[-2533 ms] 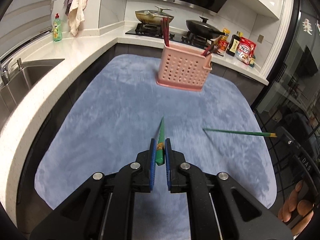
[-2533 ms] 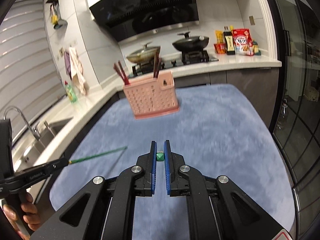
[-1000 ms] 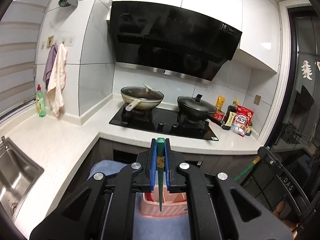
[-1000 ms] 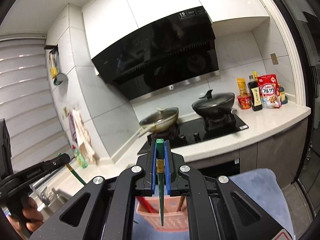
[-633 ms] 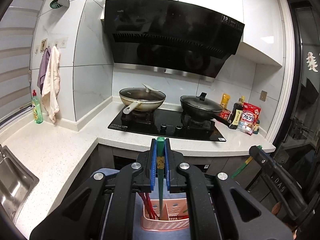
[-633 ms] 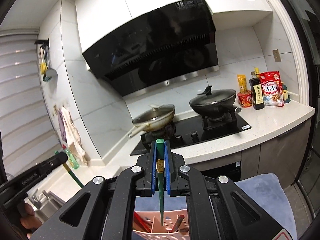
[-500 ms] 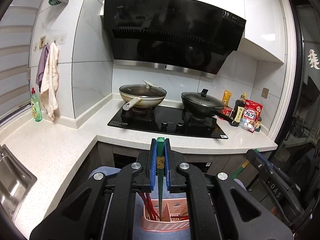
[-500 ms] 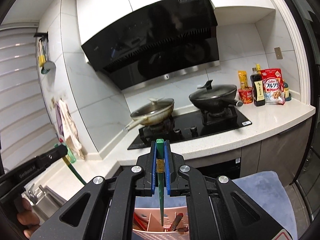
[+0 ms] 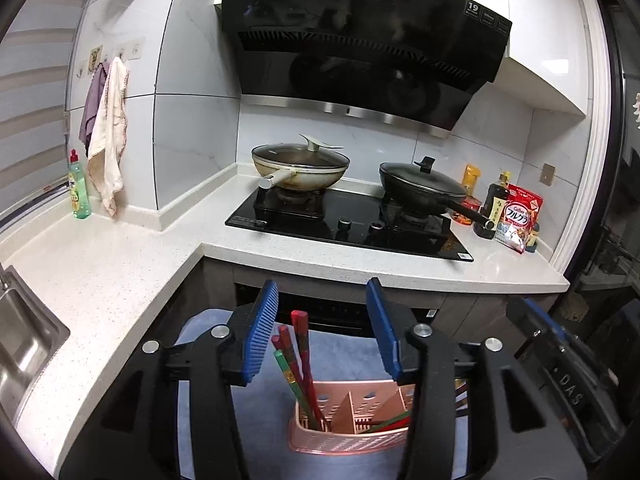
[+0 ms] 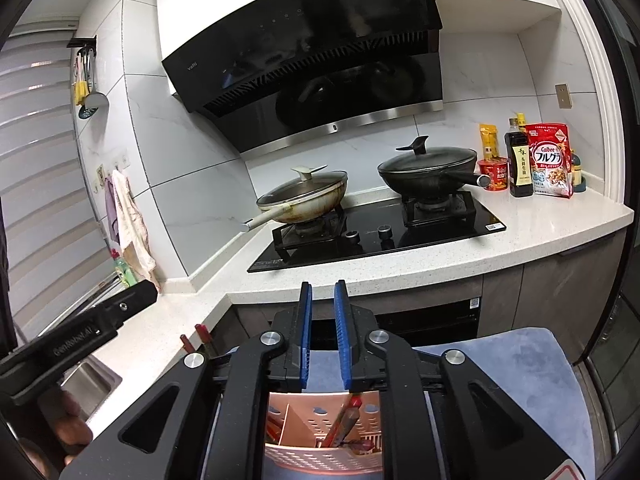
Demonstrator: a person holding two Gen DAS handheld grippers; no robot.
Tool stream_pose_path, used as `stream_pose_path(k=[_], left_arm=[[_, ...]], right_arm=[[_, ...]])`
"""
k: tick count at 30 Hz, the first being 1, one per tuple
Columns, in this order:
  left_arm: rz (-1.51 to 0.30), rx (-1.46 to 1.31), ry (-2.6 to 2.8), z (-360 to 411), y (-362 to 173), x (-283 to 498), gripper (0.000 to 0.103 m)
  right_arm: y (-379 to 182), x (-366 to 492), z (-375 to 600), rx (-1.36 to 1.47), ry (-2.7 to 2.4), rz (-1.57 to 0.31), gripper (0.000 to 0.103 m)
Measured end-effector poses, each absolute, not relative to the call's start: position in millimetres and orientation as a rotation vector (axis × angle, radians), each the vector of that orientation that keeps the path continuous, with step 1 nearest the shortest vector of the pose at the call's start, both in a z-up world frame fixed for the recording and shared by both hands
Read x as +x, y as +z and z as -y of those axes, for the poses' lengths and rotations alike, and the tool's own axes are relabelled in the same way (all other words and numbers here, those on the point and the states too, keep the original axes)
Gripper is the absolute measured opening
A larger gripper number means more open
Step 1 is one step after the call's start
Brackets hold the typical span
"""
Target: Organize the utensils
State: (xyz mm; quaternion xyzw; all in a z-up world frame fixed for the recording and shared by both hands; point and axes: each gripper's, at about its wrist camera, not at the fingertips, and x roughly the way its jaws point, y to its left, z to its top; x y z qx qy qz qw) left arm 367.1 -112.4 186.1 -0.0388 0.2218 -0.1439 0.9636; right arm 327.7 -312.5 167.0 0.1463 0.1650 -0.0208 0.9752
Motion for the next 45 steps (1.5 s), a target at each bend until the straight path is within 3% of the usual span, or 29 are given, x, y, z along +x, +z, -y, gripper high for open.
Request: stream_pose_path(k=[2, 6, 8, 19, 24, 45], left_arm=[[-0.455, -0.066, -0.284, 112, 186, 363, 0.045], [-0.445, -0.036, -0.260, 110, 186, 348, 0.065], [-0.442, -0.017, -0.247, 109, 185, 340, 0.069], [-0.511, 0.047, -0.192, 98, 167, 299, 0.071], [-0.524, 0.070, -0.182, 93, 159, 277, 0.077], [-0.602, 0.118, -0.144, 75, 121, 218, 0.095]], right_arm=[[168, 323, 312, 0.289, -0.044, -0.330, 0.025], [170, 307, 313, 0.294, -0.044, -0.328, 0.034], [170, 297, 313, 0.294, -0.043, -0.333, 0.040], [165, 241, 299, 0.219, -0.041, -0.390, 0.046], [155, 219, 291, 0.214, -0.031, -0.426, 0.047], [117, 154, 262, 0.125, -0.087, -0.523, 0.075]])
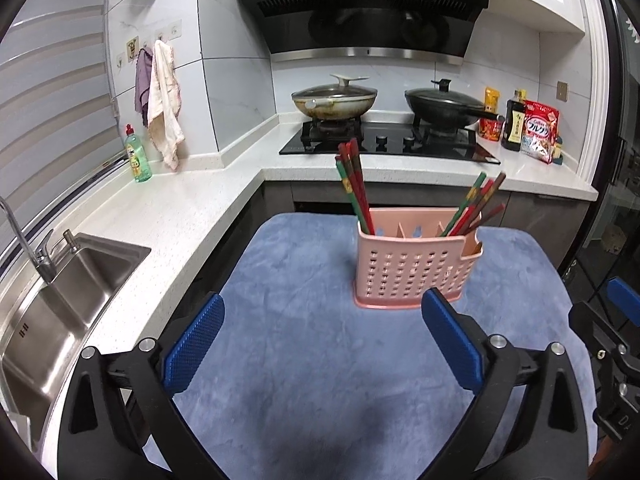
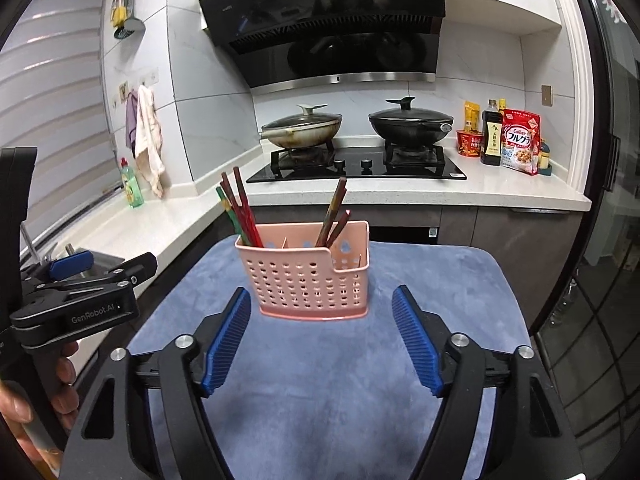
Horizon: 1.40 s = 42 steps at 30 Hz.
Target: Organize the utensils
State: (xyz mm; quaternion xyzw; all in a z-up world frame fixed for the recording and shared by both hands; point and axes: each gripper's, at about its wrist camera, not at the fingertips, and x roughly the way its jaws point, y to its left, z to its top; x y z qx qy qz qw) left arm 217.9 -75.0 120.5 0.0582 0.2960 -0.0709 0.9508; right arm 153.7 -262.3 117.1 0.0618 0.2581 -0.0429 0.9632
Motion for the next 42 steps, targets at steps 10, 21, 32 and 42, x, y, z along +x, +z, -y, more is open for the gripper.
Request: stream_pose_path(k=[10, 21, 32, 42], left_arm=[[-0.644, 0.118, -0.149, 70, 103, 208, 0.096], [-0.684, 0.113, -0.143, 67, 88, 209, 0.096], [-0.705, 0.119, -0.140, 69, 78, 211, 0.096], [-0.708, 0.144, -0.131, 76, 70, 212, 0.096]], right_arm=[[104, 150, 255, 0.100, -0.087, -0.569, 0.083], [88, 151, 254, 0.101, -0.108, -0.597, 0.087], [75, 156, 255, 0.108, -0.132, -0.619, 0.097], [69, 158, 257, 0.109, -0.140, -0.629, 0.097]])
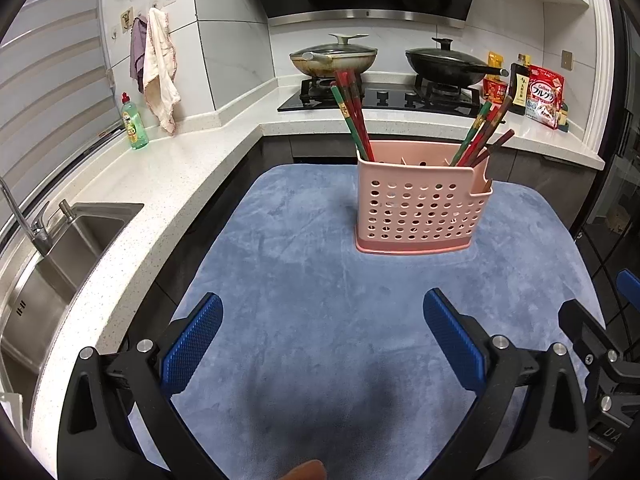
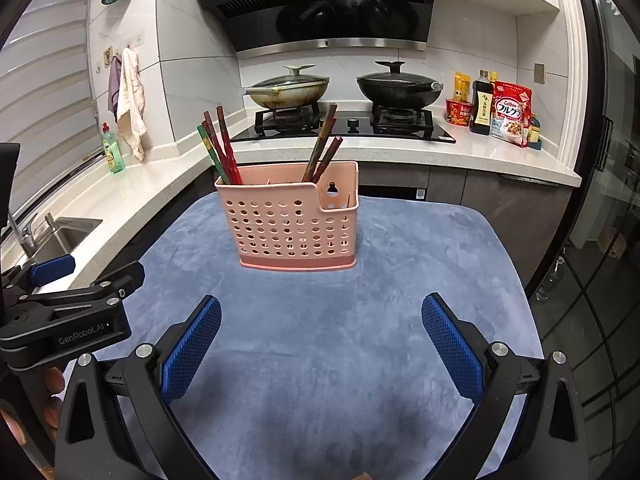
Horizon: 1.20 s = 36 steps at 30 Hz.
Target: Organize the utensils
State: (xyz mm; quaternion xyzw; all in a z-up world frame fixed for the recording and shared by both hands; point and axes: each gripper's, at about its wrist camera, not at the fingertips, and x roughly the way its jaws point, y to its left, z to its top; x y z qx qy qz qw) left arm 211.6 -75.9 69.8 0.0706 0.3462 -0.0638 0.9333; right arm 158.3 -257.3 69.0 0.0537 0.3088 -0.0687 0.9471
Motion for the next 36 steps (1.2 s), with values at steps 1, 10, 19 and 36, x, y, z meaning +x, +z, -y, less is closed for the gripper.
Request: stream_pose_path(k=[1, 10, 19, 36], left_arm=[[-0.710, 0.147, -0.131, 77, 69, 212, 0.096], [-0.719, 0.150, -0.141, 80, 63, 214, 0.096], [-0.732, 0.149, -0.142, 82, 60, 216, 0.096], [-0.750, 0.147, -0.134, 83, 53, 223, 0.096]], right_arm=[[68, 159, 258, 0.109, -0.140, -0.631, 0.097], [65, 161, 259, 0.108, -0.141, -0.640, 0.097], [63, 163, 259, 0.109, -0.144, -0.643, 0.097], [54, 167, 259, 0.112, -0.145, -0.663, 0.097]])
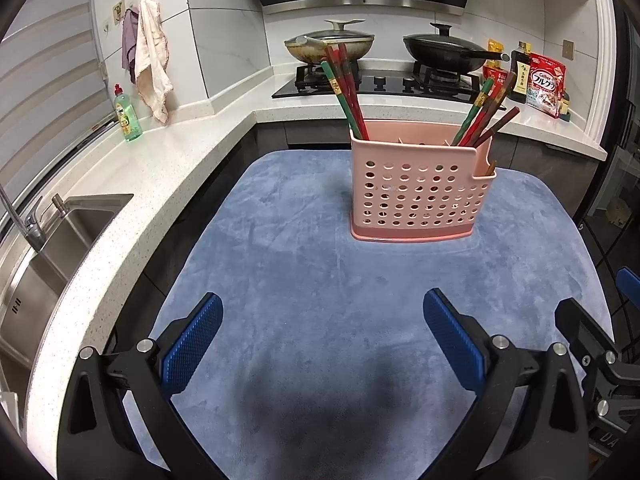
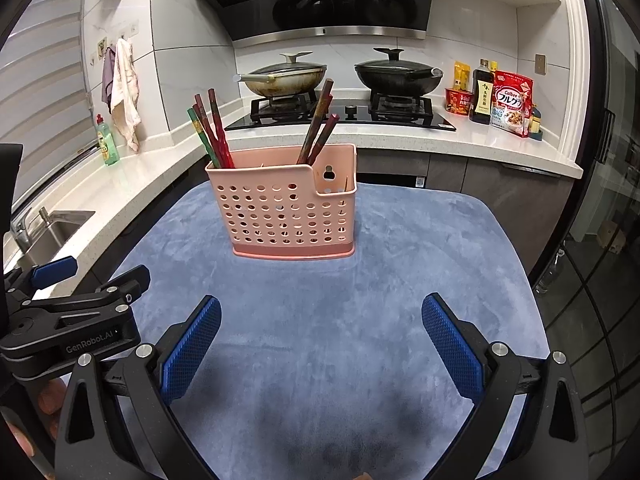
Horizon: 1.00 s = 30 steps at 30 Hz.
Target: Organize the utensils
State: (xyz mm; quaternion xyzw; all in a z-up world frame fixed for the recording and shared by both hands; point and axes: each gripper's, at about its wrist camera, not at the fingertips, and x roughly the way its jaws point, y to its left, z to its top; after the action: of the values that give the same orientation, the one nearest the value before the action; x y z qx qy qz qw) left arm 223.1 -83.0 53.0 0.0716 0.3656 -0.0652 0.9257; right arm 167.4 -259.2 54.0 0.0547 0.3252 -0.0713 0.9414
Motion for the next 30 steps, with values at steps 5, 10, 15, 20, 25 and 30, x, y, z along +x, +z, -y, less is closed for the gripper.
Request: stream_pose_path(k=[5, 10, 15, 20, 25, 30], left_arm=[[-0.756, 0.147, -0.129, 83.9, 50.8, 225.5, 0.096], [-0.758, 0.148, -0.126, 83.6, 50.2, 226.9, 0.096], [-0.760, 0.148, -0.125, 84.1, 49.2, 227.4, 0.096], [-0.757, 0.149, -0.123, 84.0, 49.2, 227.7, 0.096], [-0.757, 0.147, -0.119, 84.4, 48.2, 227.6, 0.096], [-0.752, 0.150, -0.115, 85.6, 48.2, 226.7, 0.096]], right_arm=[[54.0, 167.3, 259.5, 0.114, -0.145, -0.664, 0.097], [51.6, 169.1, 260.6, 0.114, -0.147, -0.669, 0.097], [50.4, 170.0, 260.9, 0.114, -0.148, -0.670, 0.097], [50.3, 170.5, 260.8, 0.115, -0.148, -0.670, 0.097], [50.7, 170.5, 260.7, 0.114, -0.148, -0.670, 0.097], [50.3, 170.9, 261.0, 0.114, -0.148, -0.670, 0.097]])
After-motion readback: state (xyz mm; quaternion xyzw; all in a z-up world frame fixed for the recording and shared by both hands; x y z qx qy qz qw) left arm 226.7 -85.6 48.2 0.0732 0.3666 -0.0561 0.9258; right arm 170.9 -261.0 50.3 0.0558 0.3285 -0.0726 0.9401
